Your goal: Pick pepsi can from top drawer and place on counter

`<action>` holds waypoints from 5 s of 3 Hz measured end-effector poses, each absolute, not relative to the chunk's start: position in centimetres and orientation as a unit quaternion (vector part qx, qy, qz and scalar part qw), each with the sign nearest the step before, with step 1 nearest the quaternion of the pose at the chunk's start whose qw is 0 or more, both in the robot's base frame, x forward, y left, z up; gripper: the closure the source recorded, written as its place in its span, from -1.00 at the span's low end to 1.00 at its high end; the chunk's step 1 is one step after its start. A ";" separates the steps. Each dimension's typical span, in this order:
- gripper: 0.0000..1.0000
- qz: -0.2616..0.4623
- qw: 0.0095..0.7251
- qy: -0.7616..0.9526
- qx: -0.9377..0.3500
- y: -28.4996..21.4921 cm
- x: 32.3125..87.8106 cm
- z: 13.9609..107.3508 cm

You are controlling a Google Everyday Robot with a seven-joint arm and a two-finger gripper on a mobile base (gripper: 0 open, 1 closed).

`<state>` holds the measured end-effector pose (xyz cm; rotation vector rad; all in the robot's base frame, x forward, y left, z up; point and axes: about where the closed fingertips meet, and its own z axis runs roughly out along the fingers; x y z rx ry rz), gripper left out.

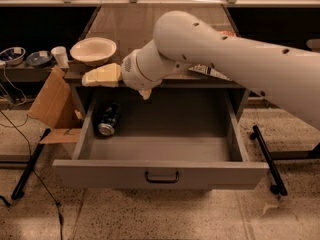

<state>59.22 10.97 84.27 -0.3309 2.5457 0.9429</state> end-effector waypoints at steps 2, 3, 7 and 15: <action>-1.00 0.325 0.175 0.924 -0.100 12.6 60.6 76.6; -1.00 0.313 0.161 0.934 -0.065 12.2 61.8 71.4; -1.00 0.309 0.133 0.942 -0.005 14.9 64.3 66.1; -1.00 0.134 0.222 0.966 0.003 14.4 66.5 66.6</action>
Offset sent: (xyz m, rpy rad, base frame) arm 0.0233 0.0182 -0.1264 -0.0507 0.1087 -0.0594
